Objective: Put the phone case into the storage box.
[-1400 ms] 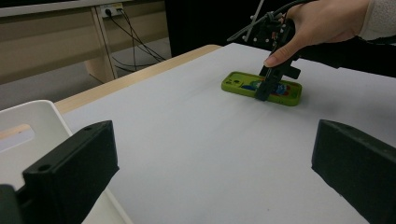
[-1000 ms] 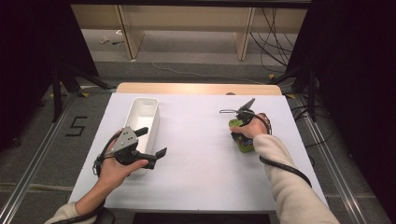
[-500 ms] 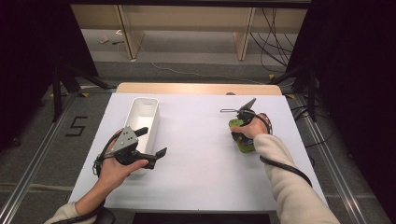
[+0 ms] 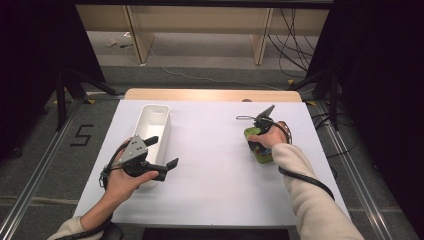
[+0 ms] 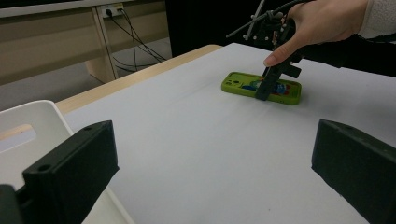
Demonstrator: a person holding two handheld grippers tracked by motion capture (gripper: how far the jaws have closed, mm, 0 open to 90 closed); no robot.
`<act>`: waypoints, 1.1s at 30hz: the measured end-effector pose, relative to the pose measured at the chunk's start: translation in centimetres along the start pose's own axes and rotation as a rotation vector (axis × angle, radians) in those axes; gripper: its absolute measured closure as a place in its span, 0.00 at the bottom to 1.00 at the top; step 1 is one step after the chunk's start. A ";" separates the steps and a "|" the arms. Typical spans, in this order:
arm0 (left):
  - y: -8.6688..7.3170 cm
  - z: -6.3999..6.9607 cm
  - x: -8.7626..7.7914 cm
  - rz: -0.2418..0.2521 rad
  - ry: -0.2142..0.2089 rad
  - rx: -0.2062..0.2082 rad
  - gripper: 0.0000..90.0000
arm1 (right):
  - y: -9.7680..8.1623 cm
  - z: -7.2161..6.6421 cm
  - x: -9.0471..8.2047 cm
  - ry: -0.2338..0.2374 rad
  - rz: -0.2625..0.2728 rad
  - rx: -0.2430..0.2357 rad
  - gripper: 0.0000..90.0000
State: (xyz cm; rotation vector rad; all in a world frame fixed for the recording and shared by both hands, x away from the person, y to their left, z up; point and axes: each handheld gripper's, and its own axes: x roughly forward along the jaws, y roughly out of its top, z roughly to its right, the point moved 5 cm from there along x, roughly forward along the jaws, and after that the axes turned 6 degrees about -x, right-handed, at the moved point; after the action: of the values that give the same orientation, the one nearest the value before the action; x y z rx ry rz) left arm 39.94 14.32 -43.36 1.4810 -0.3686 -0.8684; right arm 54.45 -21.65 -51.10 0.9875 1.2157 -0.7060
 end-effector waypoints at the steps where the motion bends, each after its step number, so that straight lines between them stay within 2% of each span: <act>1: 0.0 0.0 0.0 0.000 0.000 0.000 0.00 | 0.0 0.0 0.0 0.000 0.000 0.001 0.19; 12: 0.0 0.0 0.0 0.003 0.000 -0.001 0.00 | 0.0 0.0 -0.4 0.011 0.022 0.017 0.19; 22: 0.1 0.0 0.0 0.005 0.000 -0.001 0.00 | 0.1 -0.1 -1.8 0.011 0.087 -0.011 0.19; 26: 0.1 0.1 0.0 0.006 0.000 -0.001 0.00 | 0.0 -0.3 -2.5 0.027 0.118 -0.016 0.19; 29: 0.1 0.0 0.0 0.005 0.001 -0.001 0.00 | -0.2 -0.4 -2.9 0.032 0.162 -0.031 0.19; 33: 0.1 0.0 0.0 0.005 0.002 -0.002 0.00 | -0.4 -0.5 -3.2 0.047 0.186 -0.039 0.19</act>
State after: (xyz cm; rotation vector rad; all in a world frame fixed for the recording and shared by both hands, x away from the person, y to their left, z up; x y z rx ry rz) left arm 39.93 14.28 -43.26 1.4786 -0.3703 -0.8627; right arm 53.13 -21.57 -48.13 1.0735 1.1567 -0.5142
